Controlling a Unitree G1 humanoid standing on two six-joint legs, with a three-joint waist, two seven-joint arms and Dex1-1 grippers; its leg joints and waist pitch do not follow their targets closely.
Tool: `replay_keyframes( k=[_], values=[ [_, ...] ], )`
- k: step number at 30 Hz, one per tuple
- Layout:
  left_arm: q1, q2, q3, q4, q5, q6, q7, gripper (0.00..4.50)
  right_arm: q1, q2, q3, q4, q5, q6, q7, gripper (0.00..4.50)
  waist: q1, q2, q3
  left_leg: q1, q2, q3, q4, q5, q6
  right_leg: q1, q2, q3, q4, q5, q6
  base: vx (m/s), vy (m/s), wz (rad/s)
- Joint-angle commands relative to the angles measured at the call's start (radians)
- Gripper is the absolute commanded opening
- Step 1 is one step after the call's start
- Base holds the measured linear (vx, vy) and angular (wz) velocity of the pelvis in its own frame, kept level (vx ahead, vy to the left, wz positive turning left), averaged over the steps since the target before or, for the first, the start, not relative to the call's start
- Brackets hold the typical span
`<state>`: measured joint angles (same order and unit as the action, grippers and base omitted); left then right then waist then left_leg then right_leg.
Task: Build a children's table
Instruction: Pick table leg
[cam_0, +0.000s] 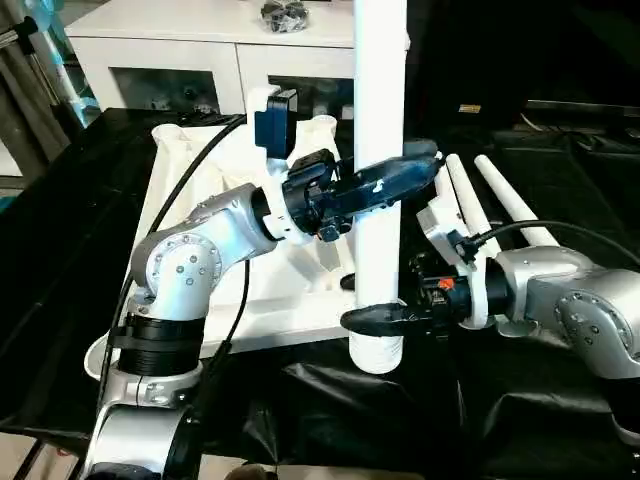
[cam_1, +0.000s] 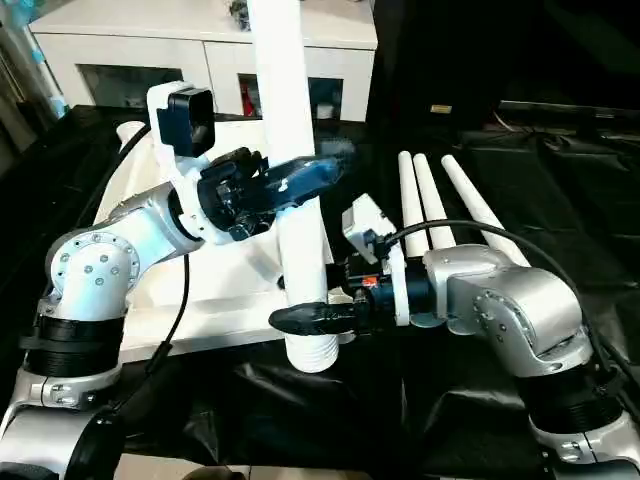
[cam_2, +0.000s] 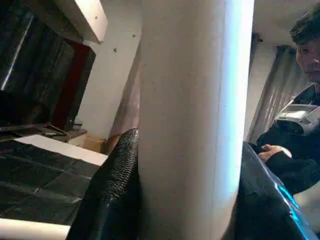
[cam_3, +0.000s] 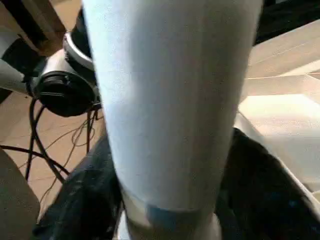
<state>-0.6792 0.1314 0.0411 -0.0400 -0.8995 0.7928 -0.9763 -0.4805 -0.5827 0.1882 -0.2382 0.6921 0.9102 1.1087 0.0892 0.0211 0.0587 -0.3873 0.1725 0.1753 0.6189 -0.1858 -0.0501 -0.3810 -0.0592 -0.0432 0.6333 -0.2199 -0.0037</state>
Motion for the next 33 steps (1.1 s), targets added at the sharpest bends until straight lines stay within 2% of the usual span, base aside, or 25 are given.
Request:
replay_keyframes(
  k=[1,5,7,9,12,15,17,18,21,22,26,29,30,32,33],
  values=[
    [-0.023,0.0,-0.011,-0.012,-0.041,0.021,-0.034,1.79,0.007,-0.012,-0.009,0.014,-0.021,0.008,-0.021,2.45,0.001,0.0,-0.071,0.021,0.055,-0.021,-0.069,-0.104,0.039,0.049,-0.078,0.045,-0.068,-0.035,-0.261,0.0,0.0,0.0],
    [-0.029,-0.013,0.003,0.007,-0.022,-0.011,0.01,1.79,0.008,0.007,-0.018,0.023,-0.029,-0.005,-0.052,2.04,0.001,0.001,-0.071,0.02,0.054,-0.02,-0.069,-0.109,0.033,0.049,-0.079,0.045,-0.07,-0.046,-0.259,0.0,0.0,0.0],
    [-0.031,-0.023,0.013,0.018,-0.008,-0.027,0.038,2.35,0.003,0.028,-0.031,0.036,-0.039,-0.019,-0.09,1.95,0.001,0.003,-0.071,0.021,0.055,-0.021,-0.07,-0.112,0.028,0.049,-0.079,0.045,-0.07,-0.048,-0.259,0.0,0.0,0.0],
    [-0.027,-0.03,0.017,0.019,0.01,-0.044,0.062,2.52,-0.002,0.046,-0.041,0.047,-0.047,-0.027,-0.122,1.91,0.001,0.002,-0.072,0.021,0.055,-0.021,-0.07,-0.102,0.024,0.049,-0.078,0.045,-0.069,-0.04,-0.256,0.0,0.0,0.0],
    [-0.019,-0.056,0.014,0.016,0.094,-0.114,0.16,2.83,-0.008,0.07,-0.055,0.057,-0.056,-0.032,-0.165,1.9,0.001,0.002,-0.074,0.021,0.056,-0.022,-0.069,-0.098,0.025,0.051,-0.079,0.045,-0.068,-0.018,-0.256,0.0,0.0,0.0],
    [-0.027,-0.077,0.008,0.041,0.18,-0.138,0.303,2.92,-0.009,0.084,-0.059,0.061,-0.065,-0.035,-0.193,1.9,0.0,-0.001,-0.073,0.02,0.057,-0.023,-0.068,-0.097,0.025,0.052,-0.079,0.045,-0.068,-0.006,-0.252,0.0,0.0,0.0],
    [-0.039,-0.098,0.025,0.072,0.211,-0.129,0.416,2.92,-0.012,0.094,-0.058,0.074,-0.081,-0.041,-0.223,1.9,-0.001,-0.001,-0.073,0.017,0.054,-0.022,-0.067,-0.094,0.027,0.054,-0.079,0.046,-0.069,-0.004,-0.246,0.0,0.0,0.0],
    [-0.04,-0.099,0.027,0.073,0.213,-0.128,0.426,2.92,-0.013,0.095,-0.058,0.076,-0.083,-0.042,-0.226,1.89,-0.001,-0.002,-0.074,0.018,0.052,-0.022,-0.066,-0.094,0.024,0.054,-0.077,0.045,-0.07,-0.007,-0.247,0.0,0.0,0.0],
    [-0.054,-0.128,0.047,0.09,0.265,-0.119,0.579,2.65,-0.023,0.122,-0.062,0.111,-0.115,-0.062,-0.276,1.89,0.0,-0.002,-0.076,0.017,0.054,-0.024,-0.065,-0.081,0.026,0.055,-0.078,0.045,-0.066,0.016,-0.251,0.0,0.0,0.0],
    [-0.055,-0.138,0.05,0.083,0.268,-0.123,0.597,2.58,-0.026,0.128,-0.064,0.119,-0.121,-0.069,-0.284,1.89,-0.001,-0.011,-0.076,0.014,0.052,-0.023,-0.065,-0.073,0.032,0.057,-0.078,0.045,-0.065,0.022,-0.254,0.0,0.0,0.0],
    [-0.051,-0.153,0.04,0.063,0.279,-0.132,0.609,2.21,-0.031,0.137,-0.061,0.128,-0.13,-0.08,-0.3,1.89,0.001,-0.009,-0.076,0.015,0.053,-0.021,-0.063,-0.061,0.048,0.053,-0.078,0.045,-0.066,0.026,-0.253,0.0,0.0,0.0],
    [-0.051,-0.153,0.023,0.058,0.302,-0.148,0.619,2.19,-0.039,0.147,-0.061,0.143,-0.151,-0.095,-0.325,1.89,-0.001,-0.008,-0.074,0.016,0.054,-0.022,-0.065,-0.076,0.046,0.051,-0.078,0.044,-0.068,0.003,-0.248,0.0,0.0,0.0],
    [-0.051,-0.152,0.022,0.058,0.303,-0.148,0.621,1.91,-0.041,0.148,-0.061,0.146,-0.155,-0.098,-0.328,1.89,-0.001,-0.007,-0.073,0.017,0.053,-0.021,-0.065,-0.085,0.042,0.05,-0.078,0.045,-0.07,-0.011,-0.248,0.0,0.0,0.0],
    [-0.054,-0.145,0.008,0.057,0.319,-0.152,0.629,1.84,-0.047,0.156,-0.063,0.158,-0.168,-0.107,-0.343,1.89,0.0,-0.006,-0.073,0.017,0.053,-0.021,-0.066,-0.089,0.037,0.051,-0.079,0.045,-0.071,-0.024,-0.243,0.0,0.0,0.0],
    [-0.054,-0.144,0.006,0.056,0.321,-0.151,0.634,1.83,-0.049,0.158,-0.064,0.161,-0.17,-0.109,-0.345,2.45,-0.001,-0.007,-0.073,0.016,0.053,-0.021,-0.066,-0.089,0.036,0.051,-0.079,0.045,-0.071,-0.024,-0.241,0.0,0.0,0.0]
  ],
)
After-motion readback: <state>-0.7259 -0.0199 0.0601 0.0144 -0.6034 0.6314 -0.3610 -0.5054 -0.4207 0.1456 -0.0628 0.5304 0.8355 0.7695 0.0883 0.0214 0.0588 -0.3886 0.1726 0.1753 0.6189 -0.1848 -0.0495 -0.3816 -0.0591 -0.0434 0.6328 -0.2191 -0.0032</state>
